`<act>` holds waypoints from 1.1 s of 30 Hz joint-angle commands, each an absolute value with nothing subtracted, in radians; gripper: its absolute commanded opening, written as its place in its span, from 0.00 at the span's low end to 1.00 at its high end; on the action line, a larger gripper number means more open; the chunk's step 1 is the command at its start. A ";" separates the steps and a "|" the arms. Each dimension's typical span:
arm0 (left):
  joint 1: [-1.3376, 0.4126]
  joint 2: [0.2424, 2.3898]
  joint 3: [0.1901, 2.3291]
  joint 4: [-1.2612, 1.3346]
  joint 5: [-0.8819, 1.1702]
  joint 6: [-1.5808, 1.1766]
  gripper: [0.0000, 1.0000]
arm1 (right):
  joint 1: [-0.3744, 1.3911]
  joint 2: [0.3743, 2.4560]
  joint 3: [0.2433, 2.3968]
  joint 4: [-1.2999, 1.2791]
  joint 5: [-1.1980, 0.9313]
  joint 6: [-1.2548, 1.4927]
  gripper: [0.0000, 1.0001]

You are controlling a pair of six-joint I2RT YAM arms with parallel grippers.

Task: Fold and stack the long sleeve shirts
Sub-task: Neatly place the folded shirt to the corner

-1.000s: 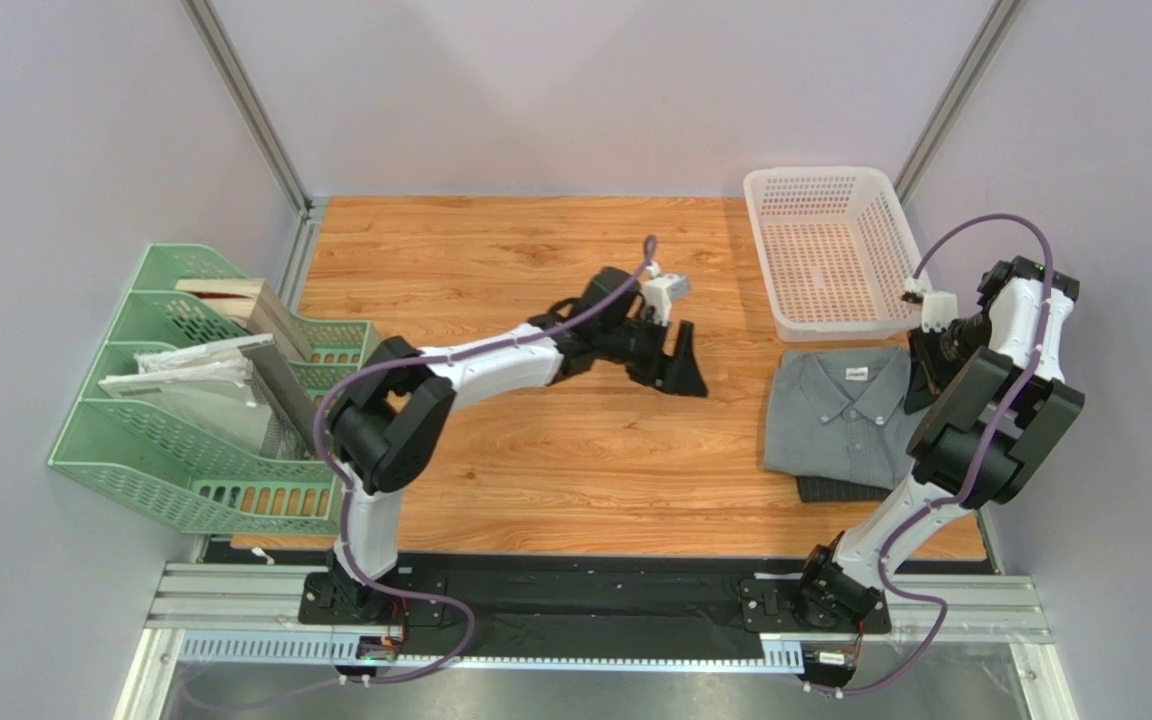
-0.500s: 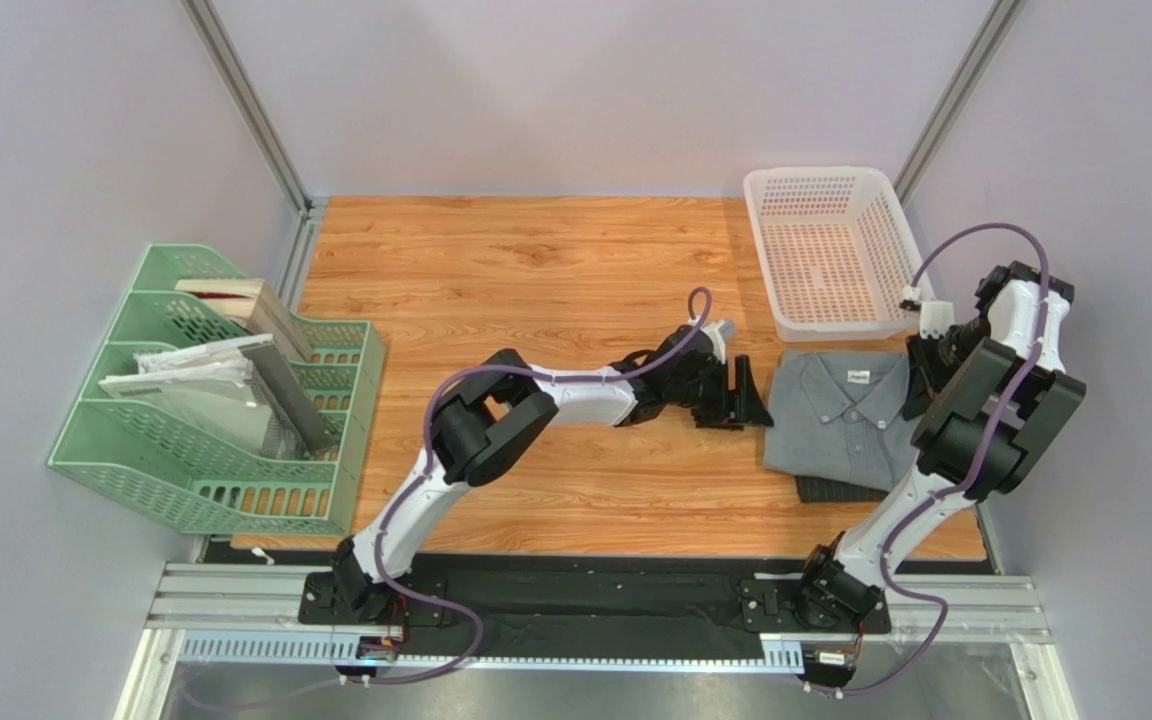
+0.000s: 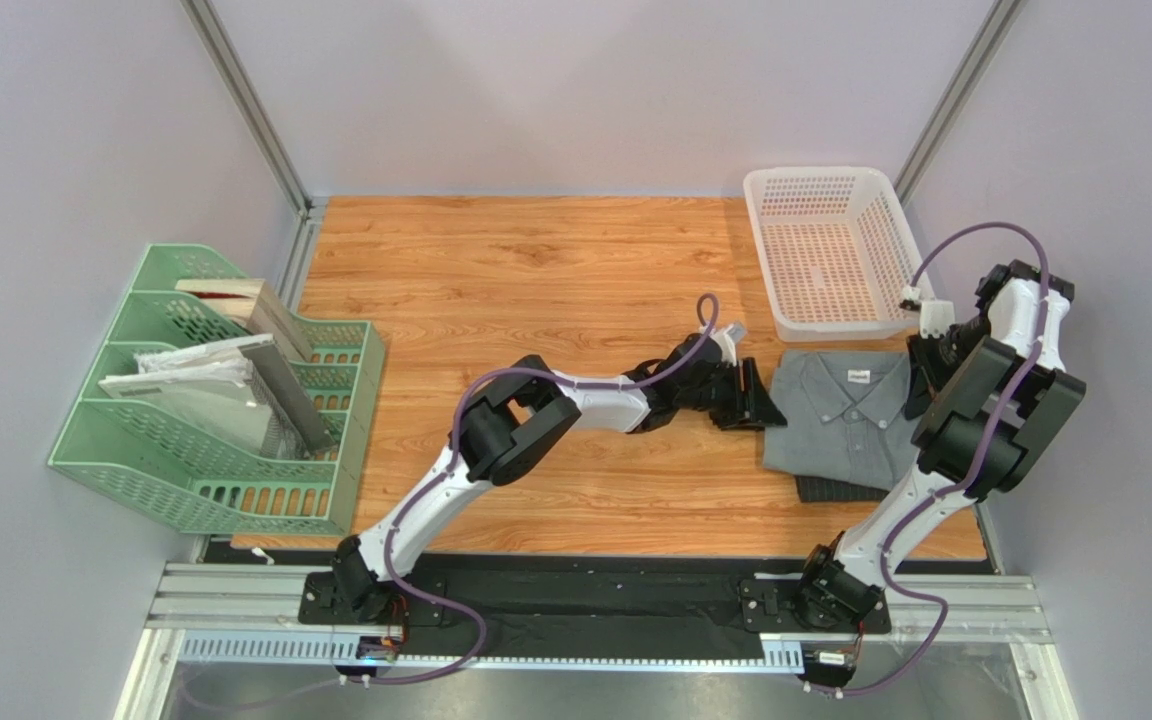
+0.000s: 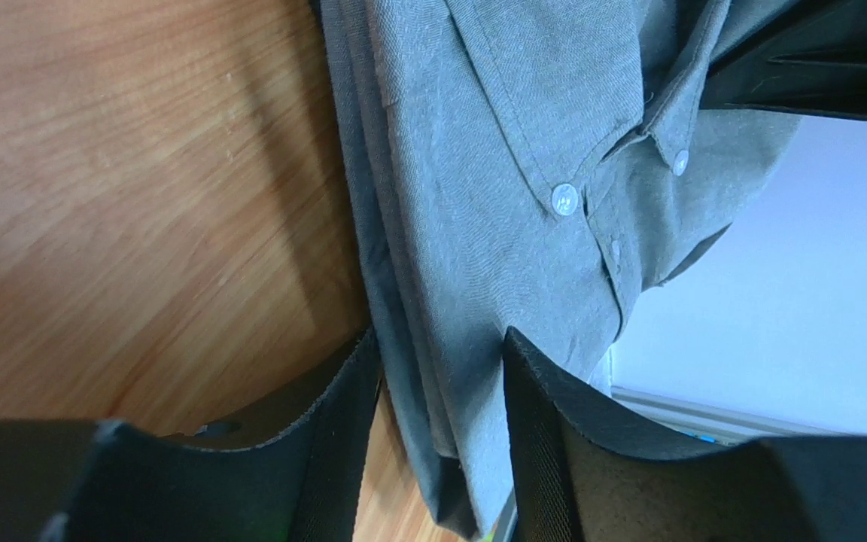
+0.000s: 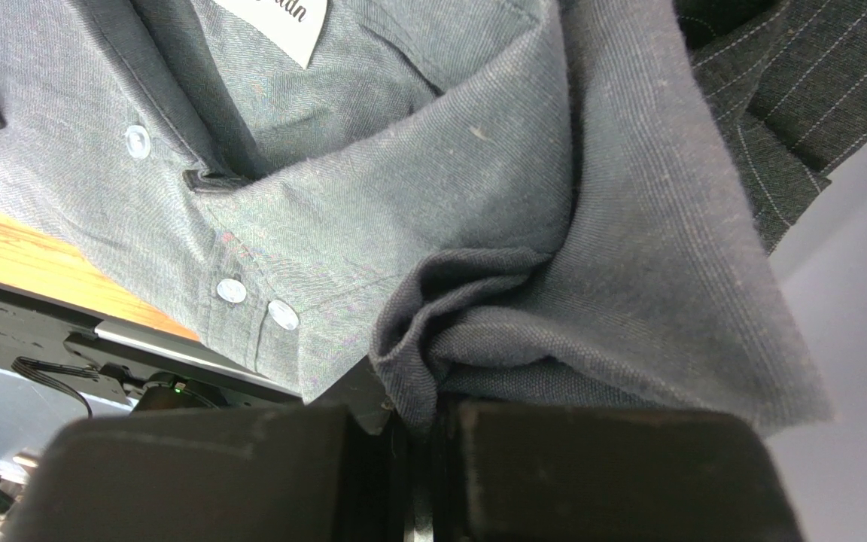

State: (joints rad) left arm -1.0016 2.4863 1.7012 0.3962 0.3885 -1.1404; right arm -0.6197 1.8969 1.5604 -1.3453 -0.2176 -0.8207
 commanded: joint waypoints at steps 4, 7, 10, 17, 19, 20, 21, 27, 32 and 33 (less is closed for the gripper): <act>-1.014 2.549 1.772 0.454 0.420 -1.166 0.31 | -0.624 1.914 1.609 -1.588 -0.218 -0.835 0.00; -1.014 2.542 1.792 0.466 0.433 -1.158 0.09 | -0.624 1.916 1.614 -1.585 -0.218 -0.833 0.00; -1.015 2.514 1.784 0.488 0.434 -1.149 0.00 | -0.624 1.913 1.620 -1.585 -0.216 -0.833 0.00; -1.035 2.419 1.747 0.500 0.436 -1.111 0.00 | -0.627 1.876 1.651 -1.586 -0.193 -0.853 0.00; -1.045 2.405 1.746 0.492 0.431 -1.092 0.00 | -0.629 1.867 1.660 -1.586 -0.184 -0.861 0.00; -1.048 2.390 1.744 0.483 0.430 -1.083 0.00 | -0.633 1.865 1.663 -1.586 -0.183 -0.864 0.00; -1.051 2.382 1.744 0.479 0.417 -1.074 0.00 | -0.637 1.865 1.666 -1.588 -0.181 -0.870 0.00; -1.074 2.362 1.743 0.472 0.416 -1.057 0.00 | -0.655 1.865 1.692 -1.598 -0.178 -0.888 0.00; -1.095 2.362 1.752 0.472 0.405 -1.040 0.00 | -0.669 1.868 1.729 -1.608 -0.173 -0.916 0.00; -1.098 2.365 1.755 0.472 0.403 -1.035 0.00 | -0.673 1.871 1.735 -1.608 -0.173 -0.920 0.00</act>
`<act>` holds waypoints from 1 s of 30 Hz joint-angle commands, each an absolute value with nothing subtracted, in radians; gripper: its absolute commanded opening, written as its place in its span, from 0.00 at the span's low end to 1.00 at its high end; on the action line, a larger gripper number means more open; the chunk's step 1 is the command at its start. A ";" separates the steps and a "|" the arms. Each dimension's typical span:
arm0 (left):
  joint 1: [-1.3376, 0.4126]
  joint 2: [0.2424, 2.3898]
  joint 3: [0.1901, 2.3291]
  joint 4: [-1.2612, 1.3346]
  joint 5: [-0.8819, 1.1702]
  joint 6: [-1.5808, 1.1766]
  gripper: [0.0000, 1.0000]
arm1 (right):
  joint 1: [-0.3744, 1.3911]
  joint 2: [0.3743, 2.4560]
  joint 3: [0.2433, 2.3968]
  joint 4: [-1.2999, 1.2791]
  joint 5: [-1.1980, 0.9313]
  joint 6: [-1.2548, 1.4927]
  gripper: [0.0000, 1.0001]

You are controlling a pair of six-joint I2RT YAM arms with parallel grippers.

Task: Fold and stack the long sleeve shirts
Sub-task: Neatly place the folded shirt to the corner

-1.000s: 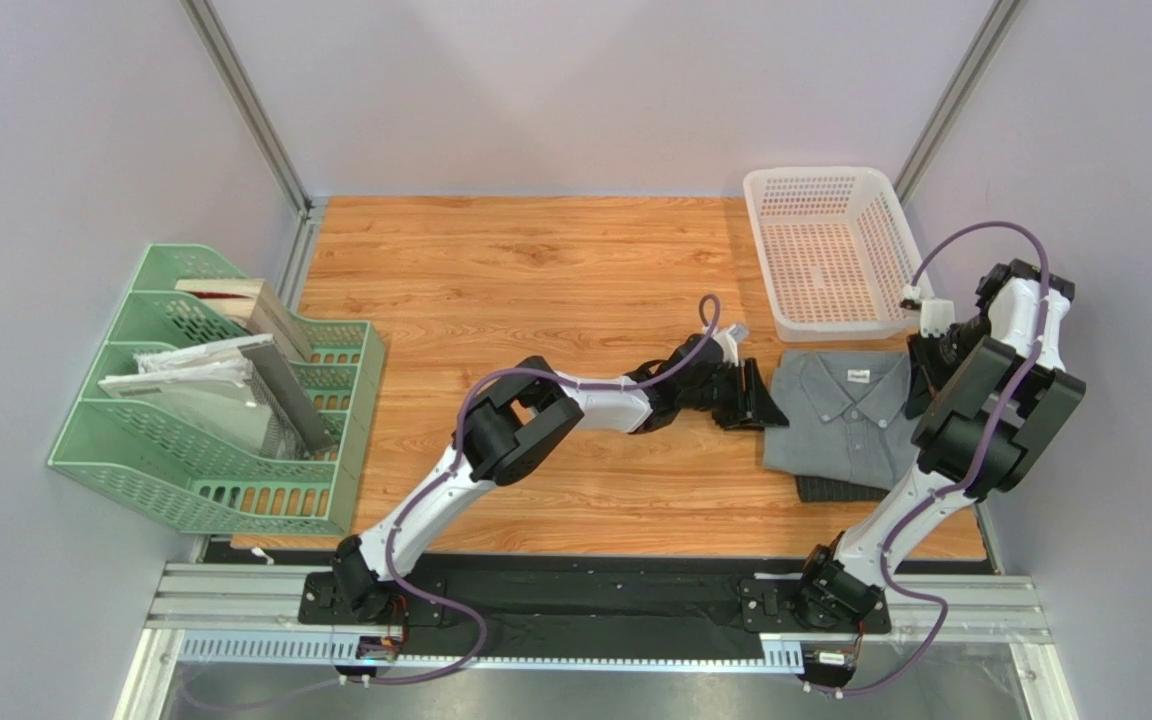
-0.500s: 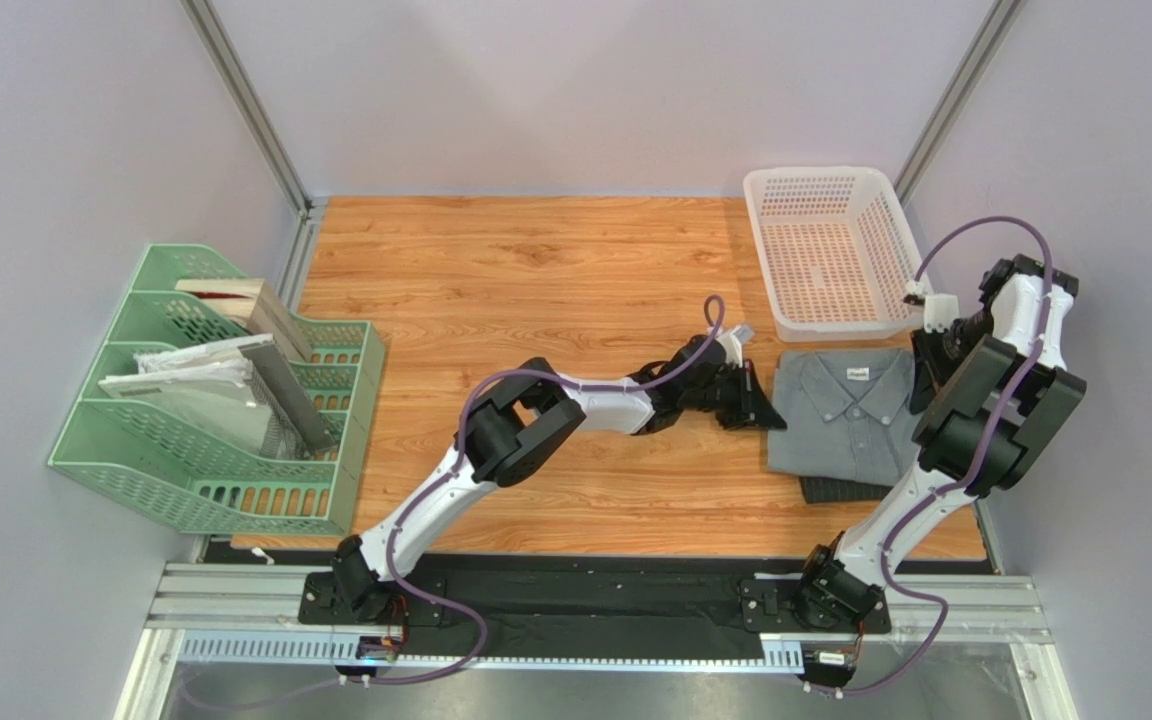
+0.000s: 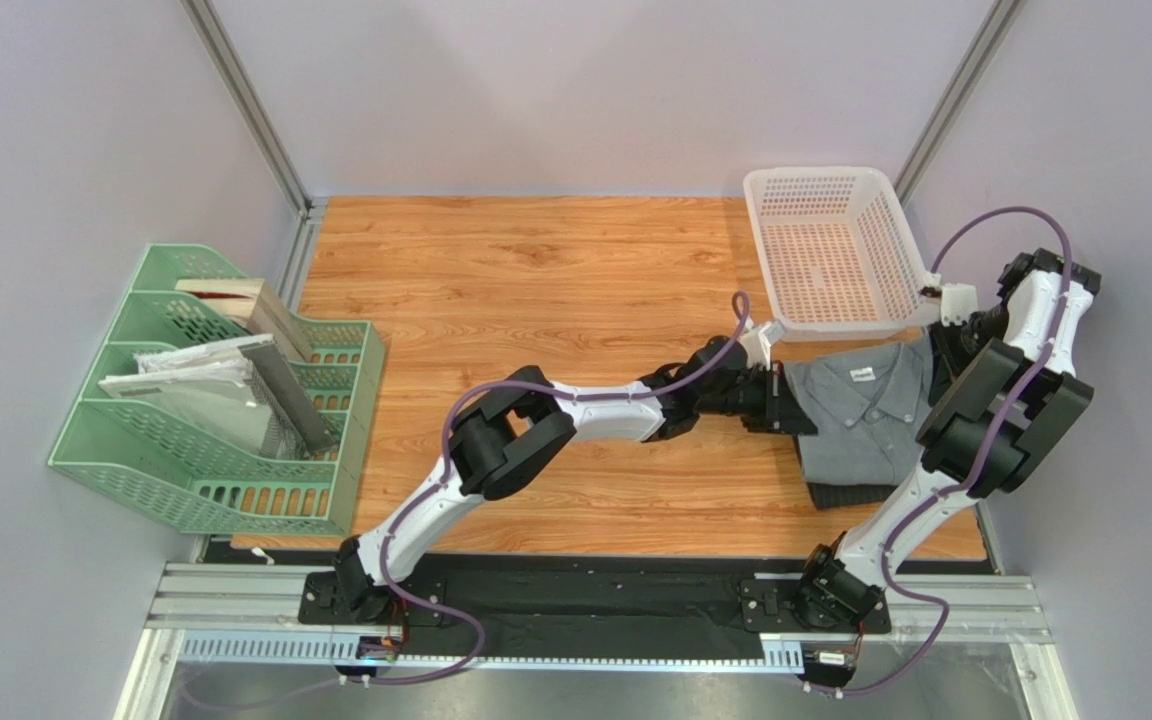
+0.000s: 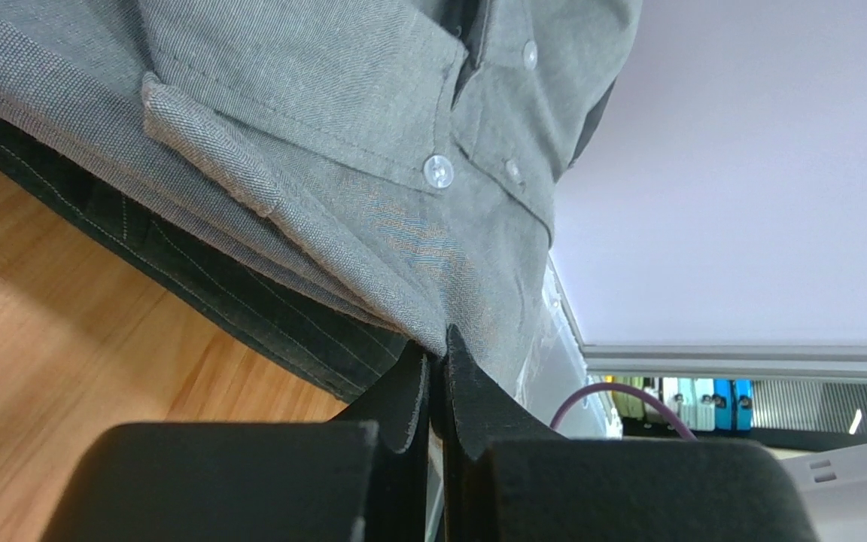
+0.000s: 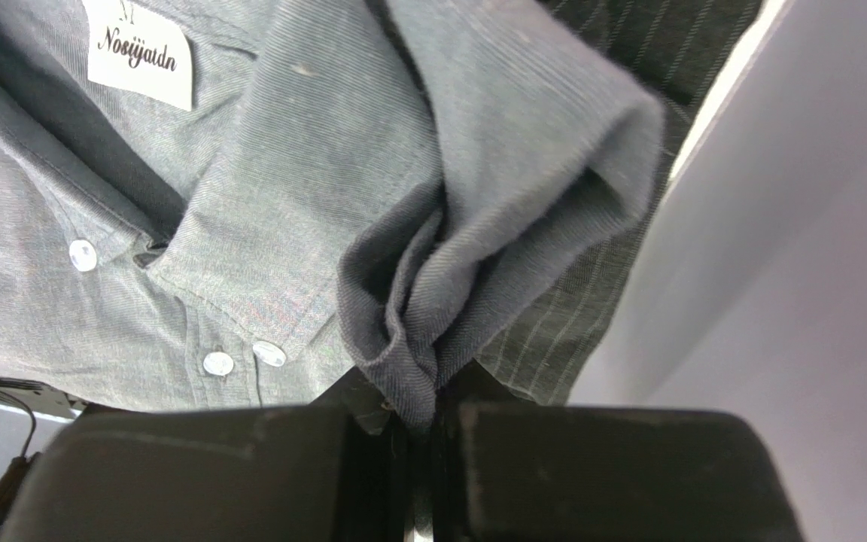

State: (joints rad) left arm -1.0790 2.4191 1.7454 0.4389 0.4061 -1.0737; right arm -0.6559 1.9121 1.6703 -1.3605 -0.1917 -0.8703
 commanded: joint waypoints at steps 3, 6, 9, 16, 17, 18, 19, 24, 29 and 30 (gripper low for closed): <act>-1.106 2.391 1.784 0.462 0.397 -1.025 0.00 | -0.689 1.902 1.767 -1.606 -0.172 -0.928 0.00; -1.108 2.414 1.816 0.445 0.391 -1.012 0.00 | -0.701 1.945 1.790 -1.601 -0.169 -0.928 0.00; -1.111 2.433 1.842 0.428 0.385 -0.991 0.00 | -0.706 1.971 1.799 -1.597 -0.164 -0.933 0.00; -1.126 2.474 1.844 0.413 0.365 -0.991 0.00 | -0.709 1.976 1.753 -1.537 -0.153 -0.934 0.00; -1.126 2.496 1.848 0.411 0.364 -0.996 0.00 | -0.707 1.976 1.726 -1.505 -0.152 -0.934 0.00; -1.126 2.508 1.859 0.405 0.364 -1.005 0.00 | -0.707 1.977 1.715 -1.490 -0.150 -0.931 0.00; -1.124 2.517 1.879 0.405 0.370 -1.003 0.00 | -0.707 1.985 1.704 -1.480 -0.149 -0.924 0.00; -1.129 2.537 1.910 0.388 0.354 -0.960 0.00 | -0.707 1.990 1.645 -1.416 -0.140 -0.908 0.00; -1.126 2.497 1.846 0.411 0.342 -0.968 0.30 | -0.707 1.994 1.615 -1.352 -0.112 -0.893 0.23; -1.124 2.488 1.830 0.425 0.339 -0.969 0.42 | -0.707 1.996 1.615 -1.345 -0.109 -0.890 0.28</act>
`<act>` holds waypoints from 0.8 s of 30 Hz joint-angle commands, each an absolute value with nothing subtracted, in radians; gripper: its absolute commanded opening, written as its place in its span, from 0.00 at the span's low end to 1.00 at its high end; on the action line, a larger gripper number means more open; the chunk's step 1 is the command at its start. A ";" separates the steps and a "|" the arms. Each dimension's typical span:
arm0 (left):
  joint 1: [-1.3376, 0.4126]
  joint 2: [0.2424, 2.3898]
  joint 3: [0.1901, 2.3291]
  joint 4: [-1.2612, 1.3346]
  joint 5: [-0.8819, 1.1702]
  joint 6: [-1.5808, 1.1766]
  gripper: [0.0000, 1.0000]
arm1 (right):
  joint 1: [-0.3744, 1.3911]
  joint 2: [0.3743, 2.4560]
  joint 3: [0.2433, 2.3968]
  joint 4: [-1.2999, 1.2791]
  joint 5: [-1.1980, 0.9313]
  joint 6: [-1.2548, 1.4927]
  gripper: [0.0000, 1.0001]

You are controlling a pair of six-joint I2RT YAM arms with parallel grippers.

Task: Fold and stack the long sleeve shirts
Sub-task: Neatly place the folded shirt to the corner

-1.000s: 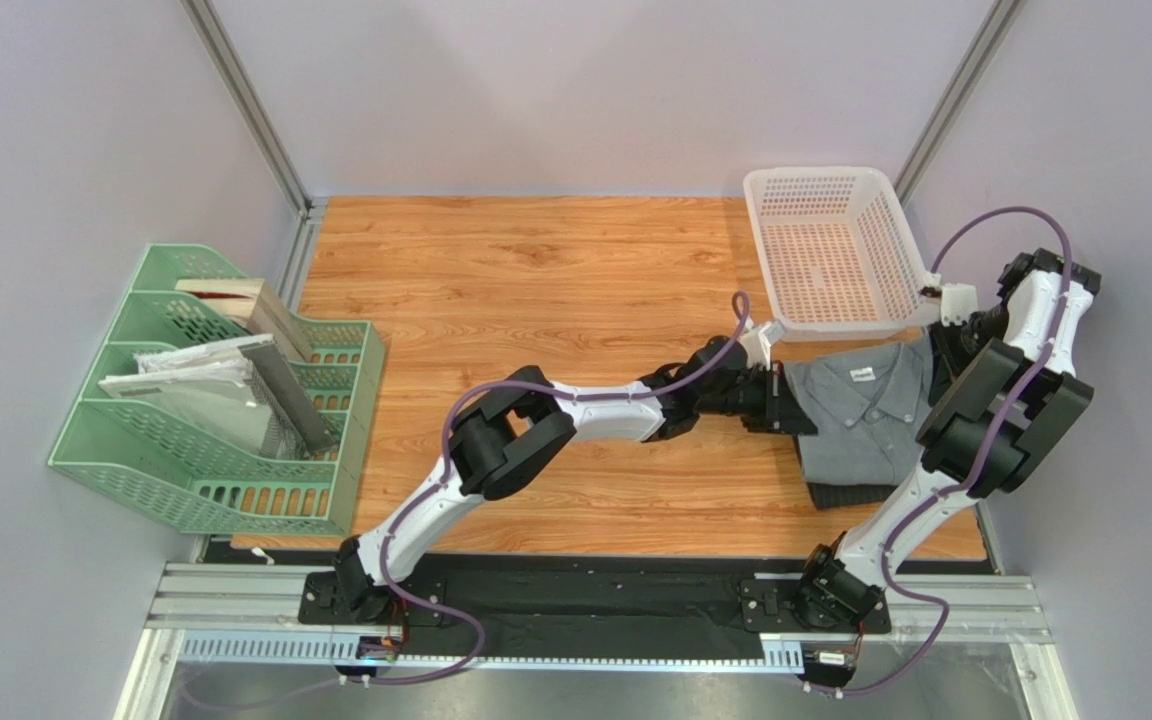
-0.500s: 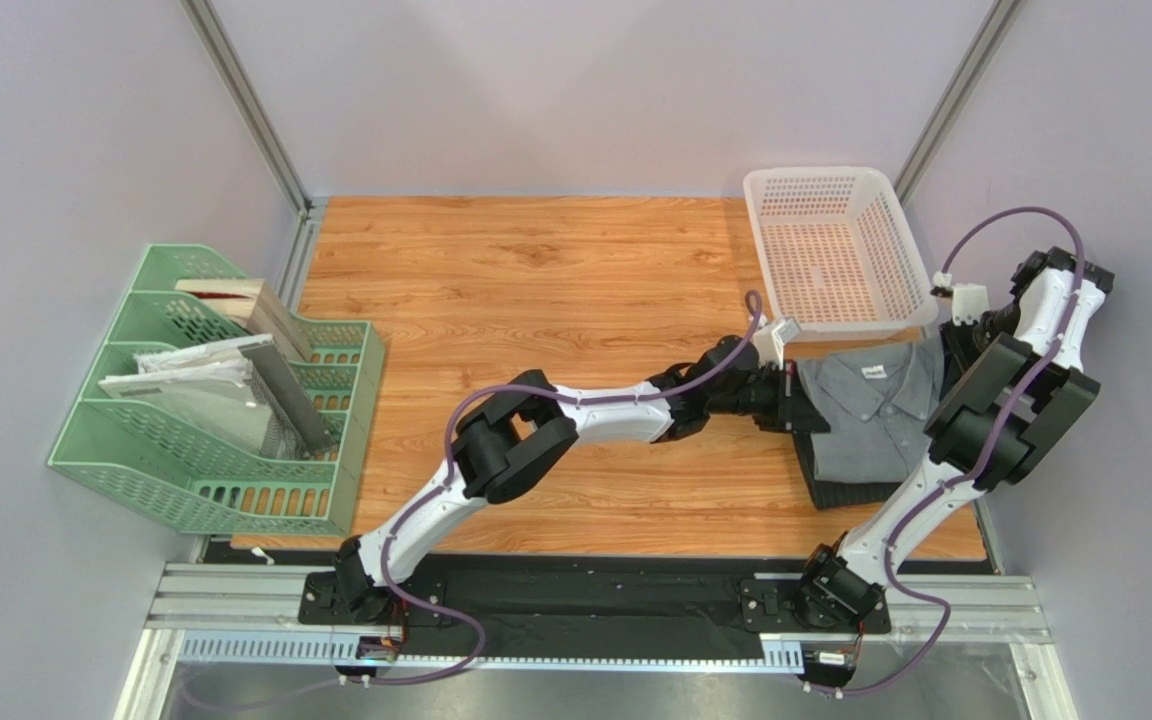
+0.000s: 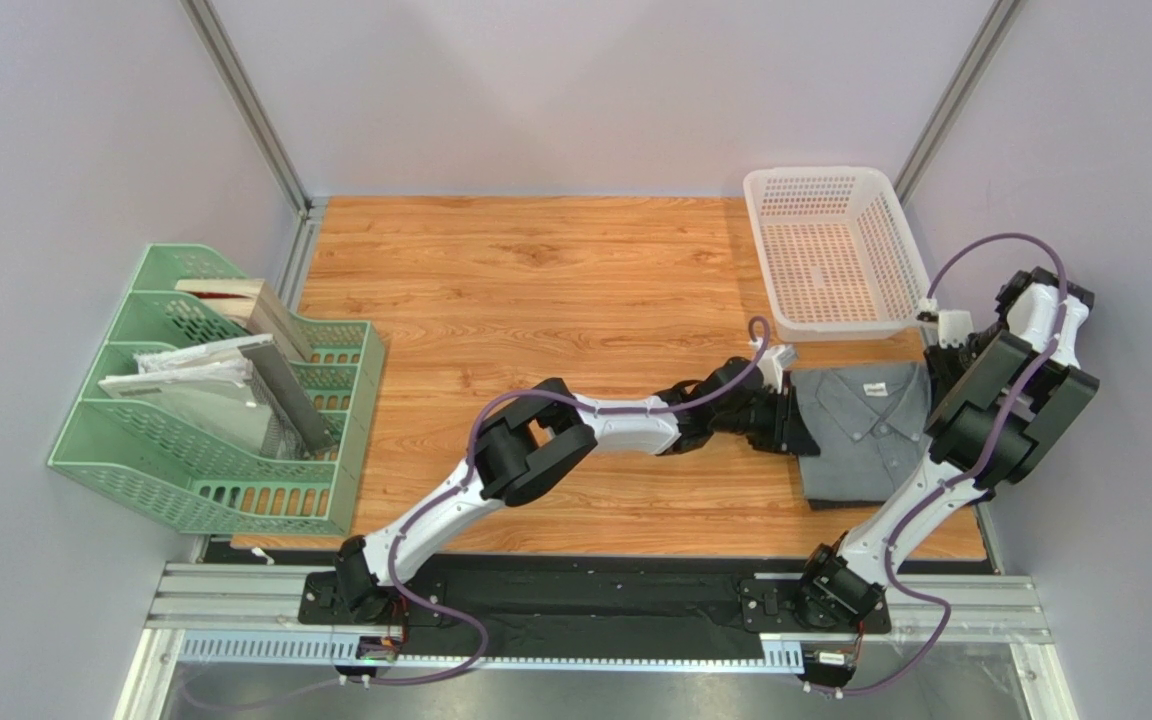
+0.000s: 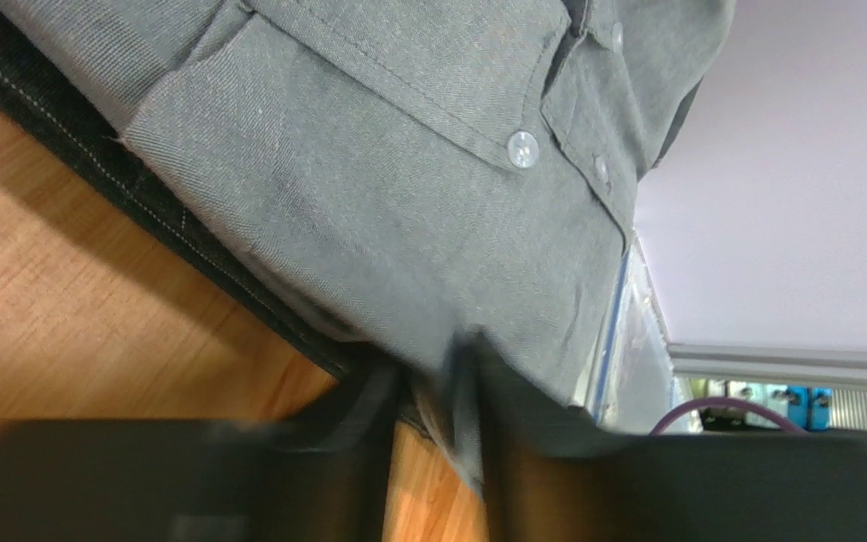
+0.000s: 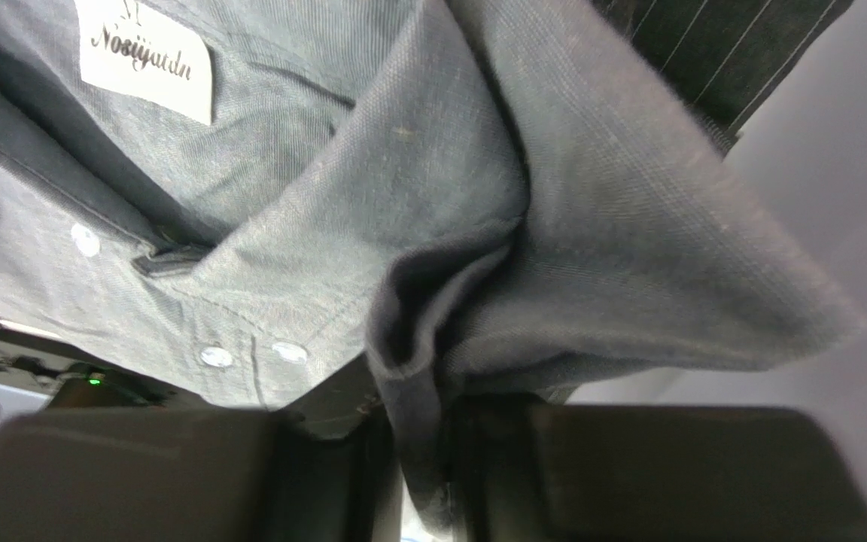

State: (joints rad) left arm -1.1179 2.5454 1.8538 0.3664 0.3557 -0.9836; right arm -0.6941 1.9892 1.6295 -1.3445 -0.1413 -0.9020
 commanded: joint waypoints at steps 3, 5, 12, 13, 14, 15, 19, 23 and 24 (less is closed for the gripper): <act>-1.117 2.448 1.793 0.445 0.353 -0.963 0.54 | -0.707 2.002 1.621 -1.345 -0.104 -0.870 0.46; -1.106 2.398 1.763 0.448 0.357 -0.947 0.58 | -0.707 1.991 1.626 -1.345 -0.086 -0.864 0.55; -1.023 2.206 1.603 0.397 0.405 -0.905 0.69 | -0.707 1.936 1.794 -1.405 -0.025 -0.850 0.65; -1.016 2.159 1.562 0.381 0.413 -0.887 0.69 | -0.706 1.925 1.824 -1.422 -0.031 -0.848 0.66; -1.006 2.136 1.542 0.371 0.419 -0.849 0.70 | -0.706 1.919 1.869 -1.457 -0.035 -0.848 0.66; -0.991 2.111 1.520 0.364 0.429 -0.829 0.70 | -0.706 1.911 1.885 -1.469 -0.037 -0.850 0.66; -0.956 1.999 1.427 0.322 0.457 -0.735 0.71 | -0.689 1.864 1.882 -1.505 -0.074 -0.857 0.61; -0.908 1.938 1.414 0.238 0.518 -0.640 0.71 | -0.658 1.861 1.804 -1.503 -0.092 -0.832 0.33; -0.873 1.925 1.426 0.188 0.538 -0.629 0.71 | -0.654 1.865 1.799 -1.506 -0.132 -0.821 0.32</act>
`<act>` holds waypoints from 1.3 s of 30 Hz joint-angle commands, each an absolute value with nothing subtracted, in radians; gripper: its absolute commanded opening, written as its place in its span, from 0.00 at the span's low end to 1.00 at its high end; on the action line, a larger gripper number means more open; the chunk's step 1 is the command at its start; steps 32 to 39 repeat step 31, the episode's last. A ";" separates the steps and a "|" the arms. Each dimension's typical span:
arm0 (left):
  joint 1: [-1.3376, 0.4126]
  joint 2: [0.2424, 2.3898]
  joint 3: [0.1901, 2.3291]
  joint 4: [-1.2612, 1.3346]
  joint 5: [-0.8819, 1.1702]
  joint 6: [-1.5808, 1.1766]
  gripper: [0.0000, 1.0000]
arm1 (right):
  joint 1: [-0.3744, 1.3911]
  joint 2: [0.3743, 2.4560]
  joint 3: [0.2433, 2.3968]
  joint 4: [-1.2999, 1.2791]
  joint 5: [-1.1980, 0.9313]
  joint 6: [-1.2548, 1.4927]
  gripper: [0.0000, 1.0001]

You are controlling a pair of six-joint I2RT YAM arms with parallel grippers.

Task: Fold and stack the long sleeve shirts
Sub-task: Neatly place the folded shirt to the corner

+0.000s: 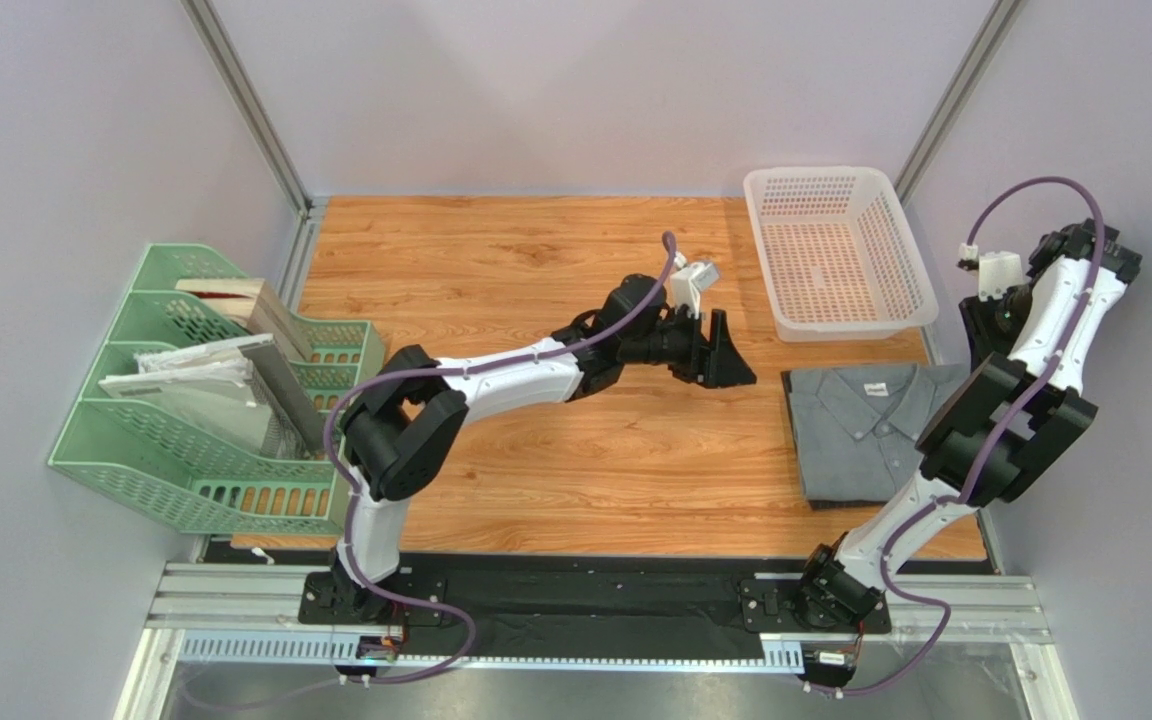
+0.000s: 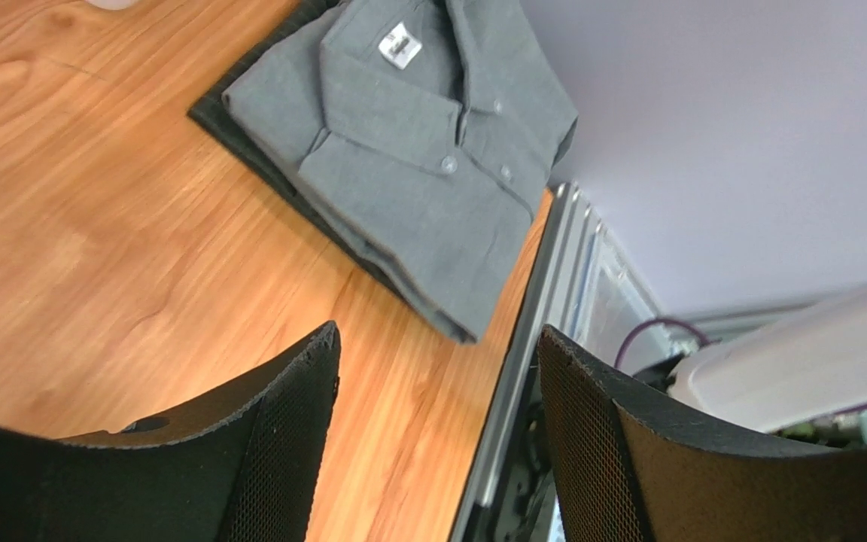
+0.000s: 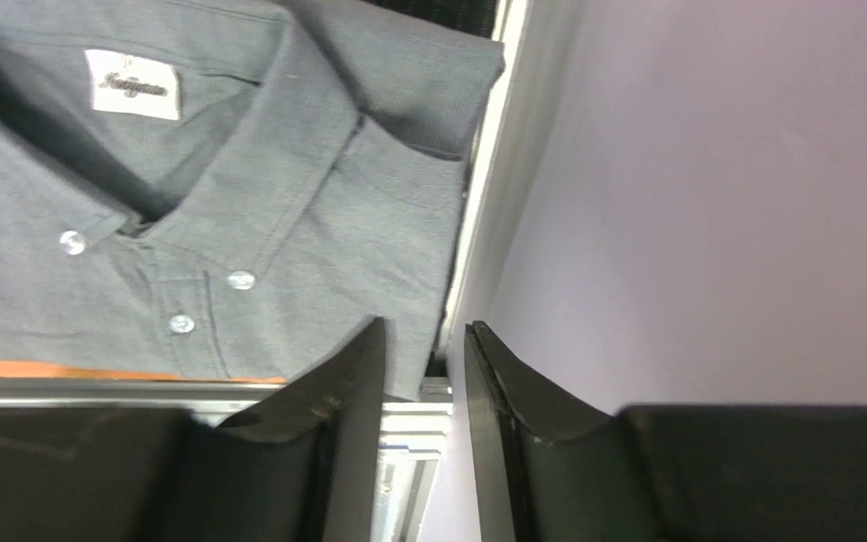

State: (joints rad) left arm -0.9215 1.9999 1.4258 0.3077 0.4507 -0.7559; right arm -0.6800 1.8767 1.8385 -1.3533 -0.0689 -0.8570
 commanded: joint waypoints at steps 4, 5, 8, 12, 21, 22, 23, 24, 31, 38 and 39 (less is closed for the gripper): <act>-0.746 1.837 1.497 -0.127 0.617 -0.447 0.82 | -0.623 1.818 1.799 -1.577 -0.395 -0.795 0.42; -0.680 1.821 1.506 -0.191 0.639 -0.411 0.99 | -0.603 1.800 1.792 -1.578 -0.437 -0.773 0.46; -0.539 1.783 1.601 -0.558 0.687 -0.217 0.99 | -0.488 1.743 1.752 -1.551 -0.586 -0.705 0.56; -0.365 1.763 1.692 -0.837 0.723 -0.019 0.99 | -0.258 1.684 1.694 -1.421 -0.690 -0.545 0.71; -0.140 1.665 1.570 -1.011 0.562 0.198 0.99 | 0.112 1.577 1.390 -0.872 -0.597 -0.259 1.00; -0.138 1.645 1.534 -0.993 0.519 0.201 0.99 | 0.127 1.574 1.369 -0.808 -0.577 -0.238 1.00; -0.138 1.626 1.473 -0.958 0.509 0.195 0.99 | 0.143 1.575 1.347 -0.787 -0.546 -0.235 1.00; -0.138 1.593 1.448 -0.944 0.502 0.190 0.99 | 0.164 1.577 1.323 -0.772 -0.532 -0.232 1.00; -0.140 1.494 1.342 -0.871 0.447 0.147 0.99 | 0.196 1.574 1.305 -0.719 -0.497 -0.186 1.00; -0.140 1.494 1.342 -0.871 0.447 0.147 0.99 | 0.196 1.574 1.305 -0.719 -0.497 -0.186 1.00; -0.140 1.494 1.342 -0.871 0.447 0.147 0.99 | 0.196 1.574 1.305 -0.719 -0.497 -0.186 1.00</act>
